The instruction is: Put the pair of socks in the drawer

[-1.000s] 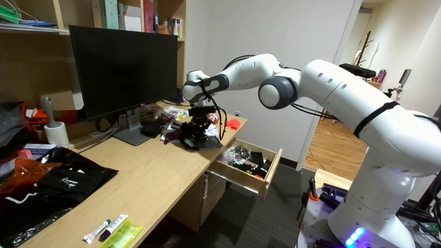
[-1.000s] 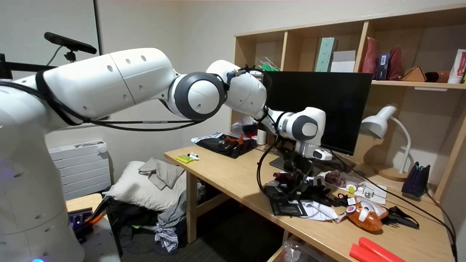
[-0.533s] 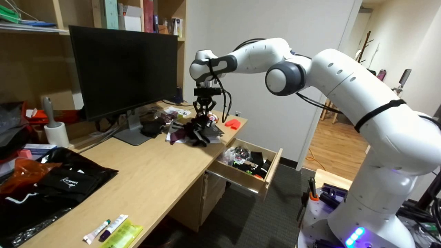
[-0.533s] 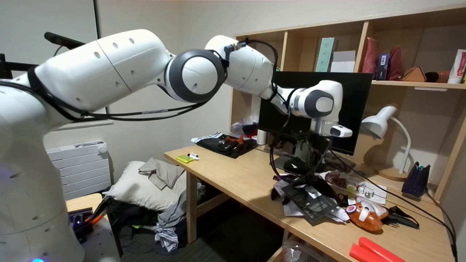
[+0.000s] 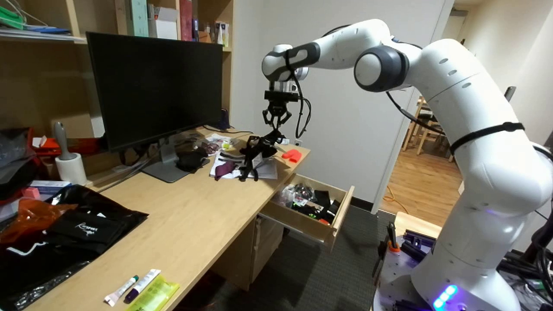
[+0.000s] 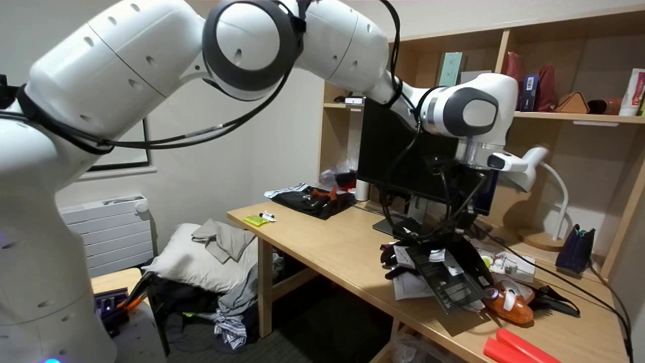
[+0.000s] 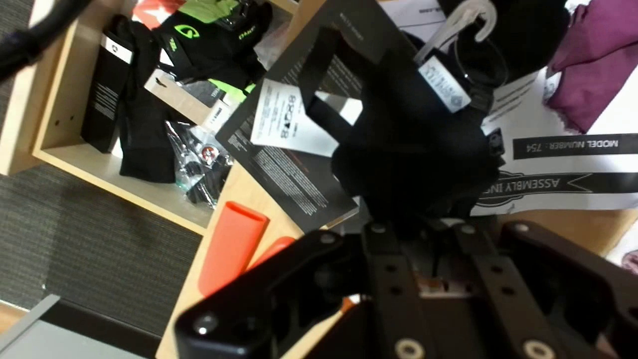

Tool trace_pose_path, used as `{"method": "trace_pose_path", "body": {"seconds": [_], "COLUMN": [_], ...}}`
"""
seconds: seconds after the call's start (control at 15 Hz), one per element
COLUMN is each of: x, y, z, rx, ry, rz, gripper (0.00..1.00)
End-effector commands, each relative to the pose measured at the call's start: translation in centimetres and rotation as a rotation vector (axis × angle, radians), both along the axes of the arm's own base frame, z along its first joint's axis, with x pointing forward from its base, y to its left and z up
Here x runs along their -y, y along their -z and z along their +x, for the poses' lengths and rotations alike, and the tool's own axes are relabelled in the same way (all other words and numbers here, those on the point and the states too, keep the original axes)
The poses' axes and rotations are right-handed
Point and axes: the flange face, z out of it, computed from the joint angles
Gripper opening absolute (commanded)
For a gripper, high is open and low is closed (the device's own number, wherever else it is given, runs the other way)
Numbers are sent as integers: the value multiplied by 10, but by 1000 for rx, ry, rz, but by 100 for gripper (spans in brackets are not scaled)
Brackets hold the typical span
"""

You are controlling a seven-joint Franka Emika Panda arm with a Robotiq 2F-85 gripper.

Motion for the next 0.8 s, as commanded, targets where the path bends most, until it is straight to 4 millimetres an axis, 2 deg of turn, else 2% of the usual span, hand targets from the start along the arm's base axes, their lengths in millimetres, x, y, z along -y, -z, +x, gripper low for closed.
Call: {"method": "trace_pose_path", "body": {"seconds": [0.0,0.27,0.4,0.6,0.73], "x": [30,64,73,89,97], "y": [-27,-54,-60,-54,-36], "z": [-53,-110,-131,-161,-177], "rx": [33,65,57,-40,-139], "ry": [120,234,261,350,399], "rz": [60,77,91,58,37], "gripper": [7,7,7,7,7]}}
